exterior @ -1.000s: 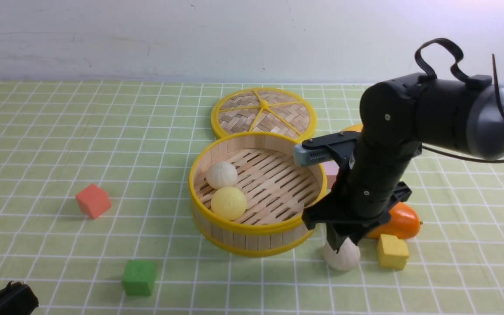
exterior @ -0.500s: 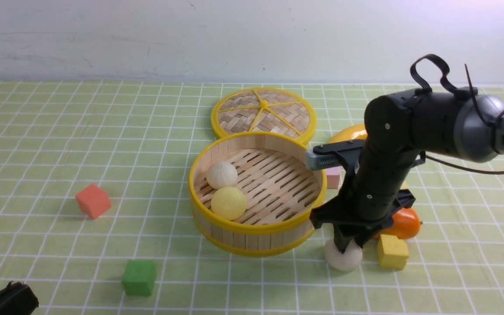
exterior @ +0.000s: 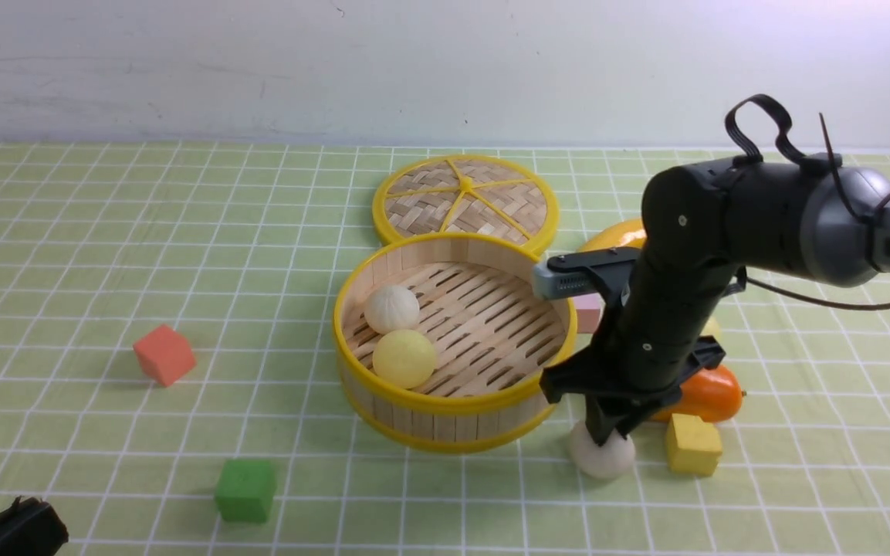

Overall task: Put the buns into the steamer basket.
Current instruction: Use the right arm to grab a steamed stuffed bun, then use the right arm to put the steamed stuffed bun into the steamer

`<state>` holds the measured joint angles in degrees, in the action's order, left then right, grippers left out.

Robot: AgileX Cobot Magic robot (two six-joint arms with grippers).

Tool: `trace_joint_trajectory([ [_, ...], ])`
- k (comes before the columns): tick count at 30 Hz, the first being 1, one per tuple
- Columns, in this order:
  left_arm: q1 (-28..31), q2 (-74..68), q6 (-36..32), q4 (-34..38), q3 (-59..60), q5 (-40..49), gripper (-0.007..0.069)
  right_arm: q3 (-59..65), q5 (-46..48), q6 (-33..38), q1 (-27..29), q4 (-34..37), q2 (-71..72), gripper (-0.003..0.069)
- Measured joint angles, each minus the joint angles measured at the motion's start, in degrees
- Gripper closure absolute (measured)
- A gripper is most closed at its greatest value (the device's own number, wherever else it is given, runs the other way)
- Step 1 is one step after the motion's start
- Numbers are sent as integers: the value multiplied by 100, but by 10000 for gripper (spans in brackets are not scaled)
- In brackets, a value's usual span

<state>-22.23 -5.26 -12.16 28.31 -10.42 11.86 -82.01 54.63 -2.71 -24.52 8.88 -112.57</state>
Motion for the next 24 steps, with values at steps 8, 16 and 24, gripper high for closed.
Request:
trace_joint_trajectory([
  [8,0,0,0,0,0,5,619,0,168,232,0,-2,20,651],
  [16,0,0,0,0,0,5,606,-523,460,439,-4,396,961,651],
  [24,0,0,0,0,0,5,605,-1516,273,694,-6,1060,443,645],
])
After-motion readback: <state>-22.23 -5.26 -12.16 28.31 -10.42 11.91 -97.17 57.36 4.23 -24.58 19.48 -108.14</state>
